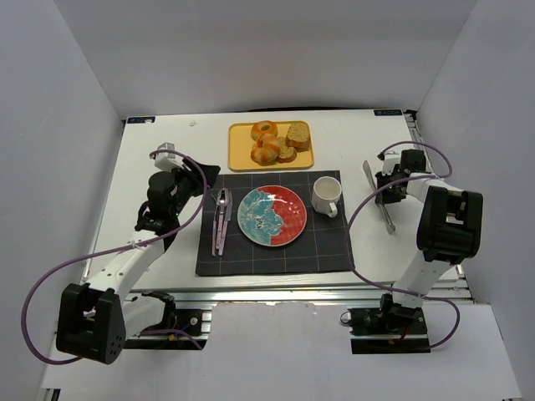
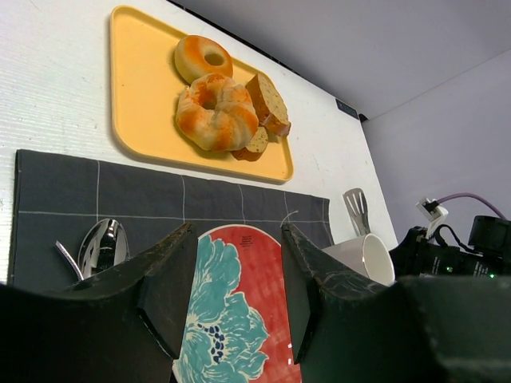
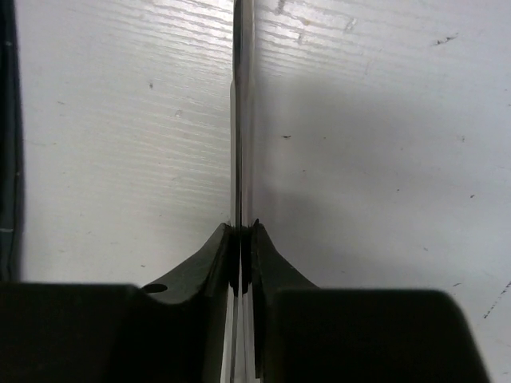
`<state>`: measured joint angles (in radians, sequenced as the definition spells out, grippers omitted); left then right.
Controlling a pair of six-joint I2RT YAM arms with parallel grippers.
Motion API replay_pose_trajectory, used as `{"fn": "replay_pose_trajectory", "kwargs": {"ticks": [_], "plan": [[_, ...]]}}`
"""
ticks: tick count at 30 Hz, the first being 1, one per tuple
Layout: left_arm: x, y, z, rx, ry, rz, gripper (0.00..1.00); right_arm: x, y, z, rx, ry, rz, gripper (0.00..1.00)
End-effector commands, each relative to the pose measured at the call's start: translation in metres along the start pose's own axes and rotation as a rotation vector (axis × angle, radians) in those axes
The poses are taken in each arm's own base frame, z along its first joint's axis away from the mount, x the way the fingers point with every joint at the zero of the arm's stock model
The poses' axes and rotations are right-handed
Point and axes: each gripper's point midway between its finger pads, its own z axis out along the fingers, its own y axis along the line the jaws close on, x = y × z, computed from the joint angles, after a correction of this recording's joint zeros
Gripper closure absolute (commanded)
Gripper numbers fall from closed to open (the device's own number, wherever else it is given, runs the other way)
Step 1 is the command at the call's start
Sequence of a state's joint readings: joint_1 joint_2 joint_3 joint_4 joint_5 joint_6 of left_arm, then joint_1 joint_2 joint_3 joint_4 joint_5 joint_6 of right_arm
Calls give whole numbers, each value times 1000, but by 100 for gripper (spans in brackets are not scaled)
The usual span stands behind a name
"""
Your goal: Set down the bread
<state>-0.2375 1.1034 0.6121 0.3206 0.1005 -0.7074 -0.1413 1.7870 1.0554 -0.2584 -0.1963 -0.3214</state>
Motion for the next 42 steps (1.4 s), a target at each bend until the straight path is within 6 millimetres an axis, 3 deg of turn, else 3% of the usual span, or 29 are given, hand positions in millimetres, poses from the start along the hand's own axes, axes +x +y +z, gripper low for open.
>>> {"fn": "replay_pose_trajectory", "kwargs": {"ticks": [1, 5, 6, 7, 13, 16, 23, 26, 30, 38, 42], "plan": [[-12, -5, -2, 8, -30, 19, 44, -42, 8, -27, -32, -103, -47, 86], [-13, -6, -1, 10, -26, 22, 44, -94, 24, -52, -82, -204, -109, 67], [-12, -6, -1, 10, -24, 22, 44, -115, 25, -61, -83, -240, -124, 65], [-12, -6, -1, 10, -24, 21, 44, -121, 34, -64, -113, -238, -129, 61], [-14, -7, -2, 6, -29, 21, 44, -182, 74, -91, -193, -344, -197, 54], [-16, -7, -3, 3, -30, 23, 44, -210, 114, -101, -256, -389, -275, 53], [-18, -7, -5, -9, -30, 30, 44, -230, 193, -102, -431, -376, -393, 54], [-20, -7, -7, -15, -38, 30, 44, -212, 225, -92, -517, -334, -534, 54], [-21, -5, -11, -28, -46, 32, 44, -210, 230, -76, -493, -302, -536, 56], [-20, -4, -13, -35, -42, 22, 44, -221, 247, -64, -544, -261, -200, 54], [-22, -5, -13, -40, -39, 28, 44, -227, 248, -53, -515, -261, -112, 52]]}}
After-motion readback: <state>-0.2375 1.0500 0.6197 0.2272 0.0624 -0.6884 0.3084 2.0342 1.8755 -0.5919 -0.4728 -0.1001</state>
